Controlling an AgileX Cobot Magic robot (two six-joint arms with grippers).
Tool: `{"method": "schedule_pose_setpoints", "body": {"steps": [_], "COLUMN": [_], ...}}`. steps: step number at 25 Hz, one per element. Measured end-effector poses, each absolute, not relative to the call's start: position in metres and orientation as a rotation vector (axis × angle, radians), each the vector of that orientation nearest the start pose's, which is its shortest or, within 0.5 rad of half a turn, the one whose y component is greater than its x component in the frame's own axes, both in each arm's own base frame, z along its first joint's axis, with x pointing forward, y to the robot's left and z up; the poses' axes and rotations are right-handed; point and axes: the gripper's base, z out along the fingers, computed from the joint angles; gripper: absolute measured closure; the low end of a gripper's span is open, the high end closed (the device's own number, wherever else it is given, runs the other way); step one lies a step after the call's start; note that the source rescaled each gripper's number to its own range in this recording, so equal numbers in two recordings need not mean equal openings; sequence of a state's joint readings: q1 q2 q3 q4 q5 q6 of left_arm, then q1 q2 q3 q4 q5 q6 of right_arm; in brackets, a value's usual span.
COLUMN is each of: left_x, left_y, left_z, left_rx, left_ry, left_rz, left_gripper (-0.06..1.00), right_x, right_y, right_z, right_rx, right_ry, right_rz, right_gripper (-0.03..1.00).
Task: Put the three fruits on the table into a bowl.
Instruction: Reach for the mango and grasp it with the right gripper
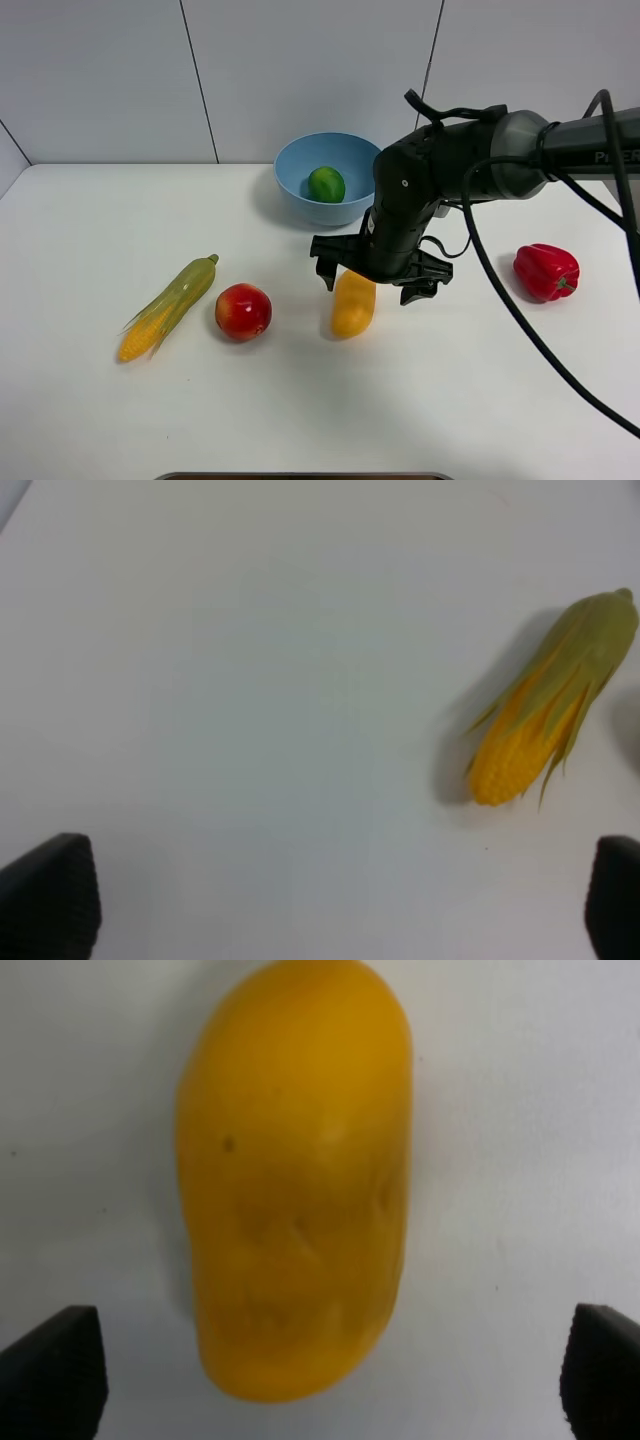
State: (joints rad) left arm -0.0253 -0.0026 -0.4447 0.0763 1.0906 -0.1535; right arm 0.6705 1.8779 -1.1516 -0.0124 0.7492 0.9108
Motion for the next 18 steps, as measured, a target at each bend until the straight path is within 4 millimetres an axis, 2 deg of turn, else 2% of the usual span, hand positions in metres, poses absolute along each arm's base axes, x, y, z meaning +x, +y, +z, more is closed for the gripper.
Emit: {"method": "schedule_pose_setpoints", "body": {"steps": [6, 13, 18], "left_x": [-0.001, -0.001, -0.001], "left_y": [0.006, 0.006, 0.006], "left_z": [0.260, 0.260, 0.260], "left_rx": [-0.139, -0.139, -0.139], "left_ry": [2.120, 2.120, 2.120], "left_rz": [-0.013, -0.013, -0.013], "left_gripper": [-0.06, -0.06, -0.06], "right_x": [0.281, 0.289, 0.294], "right_y": [0.217, 0.211, 0.209], "right_z": [0.147, 0.147, 0.138], "right_rx": [0.362, 0.382, 0.395], "right_ry": [2.997, 2.969, 2.965], "right_rz": [0.159, 0.167, 0.165], "right_gripper": [-0.03, -0.03, -0.03]}}
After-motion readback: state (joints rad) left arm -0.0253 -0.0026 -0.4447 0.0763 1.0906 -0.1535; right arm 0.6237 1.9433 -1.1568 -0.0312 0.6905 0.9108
